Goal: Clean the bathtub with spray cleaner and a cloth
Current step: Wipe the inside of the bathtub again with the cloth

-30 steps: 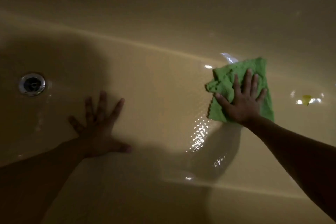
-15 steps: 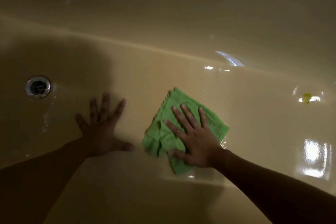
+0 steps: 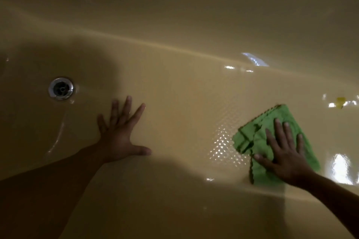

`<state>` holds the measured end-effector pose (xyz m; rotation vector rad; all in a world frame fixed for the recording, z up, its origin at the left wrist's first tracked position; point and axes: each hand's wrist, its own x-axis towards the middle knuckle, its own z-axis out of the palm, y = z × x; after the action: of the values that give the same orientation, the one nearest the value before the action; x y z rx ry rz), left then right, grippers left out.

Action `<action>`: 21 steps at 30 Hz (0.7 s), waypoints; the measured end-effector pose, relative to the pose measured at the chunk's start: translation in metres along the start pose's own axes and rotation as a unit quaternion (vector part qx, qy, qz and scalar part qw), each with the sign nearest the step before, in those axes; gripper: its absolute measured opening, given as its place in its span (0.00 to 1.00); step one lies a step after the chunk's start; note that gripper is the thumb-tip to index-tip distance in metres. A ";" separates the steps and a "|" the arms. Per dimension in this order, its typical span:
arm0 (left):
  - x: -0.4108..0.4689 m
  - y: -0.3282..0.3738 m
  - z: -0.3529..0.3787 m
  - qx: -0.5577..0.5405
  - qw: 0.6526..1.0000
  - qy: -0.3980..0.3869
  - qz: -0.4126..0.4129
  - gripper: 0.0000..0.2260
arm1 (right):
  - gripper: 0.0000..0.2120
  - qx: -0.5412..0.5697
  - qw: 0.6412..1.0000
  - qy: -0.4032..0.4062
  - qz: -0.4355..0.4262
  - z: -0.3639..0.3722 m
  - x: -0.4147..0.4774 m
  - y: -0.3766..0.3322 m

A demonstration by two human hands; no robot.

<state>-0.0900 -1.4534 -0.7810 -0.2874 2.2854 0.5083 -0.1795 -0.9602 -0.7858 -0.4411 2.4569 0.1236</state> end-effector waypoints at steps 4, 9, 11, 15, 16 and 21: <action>-0.001 -0.013 0.002 0.000 1.000 0.018 0.020 0.63 | 0.50 0.054 0.995 0.037 0.072 -0.032 0.056 -0.025; 0.001 -0.024 0.003 0.018 0.999 0.035 0.028 0.63 | 0.52 0.078 0.990 0.098 0.068 -0.068 0.122 -0.085; 0.001 -0.025 0.005 0.021 0.998 0.042 0.028 0.63 | 0.51 0.067 0.990 0.119 0.044 -0.079 0.141 -0.114; 0.001 -0.024 0.007 0.018 0.998 0.055 0.025 0.64 | 0.48 0.017 0.990 0.135 -0.026 -0.086 0.158 -0.176; 0.001 -0.024 0.007 0.019 0.998 0.056 0.024 0.64 | 0.47 0.004 0.990 0.134 -0.053 -0.084 0.156 -0.190; 0.000 -0.026 0.005 0.006 0.998 0.048 0.027 0.63 | 0.43 -0.057 0.969 0.105 -0.218 -0.054 0.108 -0.238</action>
<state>-0.0776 -1.4747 -0.7907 -0.2499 2.3945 0.5177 -0.2096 -1.2250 -0.8042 -1.0801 2.4976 0.0336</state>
